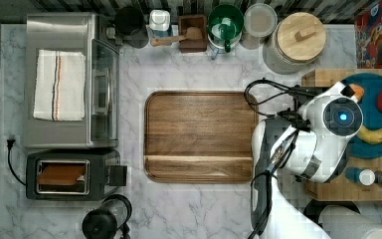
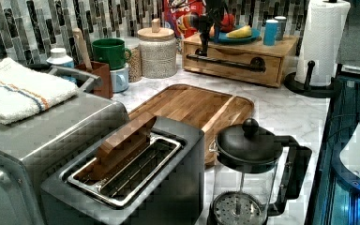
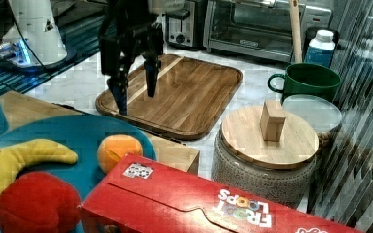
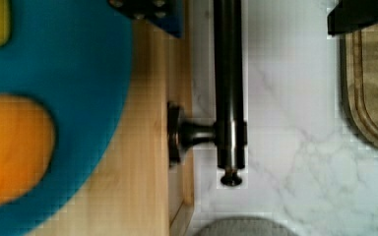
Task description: Open the drawer.
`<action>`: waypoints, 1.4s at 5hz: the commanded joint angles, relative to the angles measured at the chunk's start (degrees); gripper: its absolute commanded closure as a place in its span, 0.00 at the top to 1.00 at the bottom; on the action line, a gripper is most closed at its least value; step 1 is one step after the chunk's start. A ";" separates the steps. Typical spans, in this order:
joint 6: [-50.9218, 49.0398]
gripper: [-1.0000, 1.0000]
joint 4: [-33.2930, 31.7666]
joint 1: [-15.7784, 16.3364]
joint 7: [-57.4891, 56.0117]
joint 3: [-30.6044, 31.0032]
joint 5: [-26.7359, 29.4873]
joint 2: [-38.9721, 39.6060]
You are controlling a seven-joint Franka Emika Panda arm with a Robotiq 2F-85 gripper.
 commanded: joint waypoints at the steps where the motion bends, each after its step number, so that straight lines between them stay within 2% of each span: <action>1: 7.73 1.00 -3.20 1.74 2.19 0.69 -1.38 3.21; 3: 8.51 1.00 -2.15 1.78 2.35 0.42 -2.52 5.35; 4: 7.66 1.00 -0.93 0.36 -0.84 1.95 -0.91 6.37; 5: 1.78 1.00 1.54 -0.23 -3.82 3.37 1.53 6.49; 7: -0.83 1.00 2.03 0.93 -4.42 5.27 5.87 6.48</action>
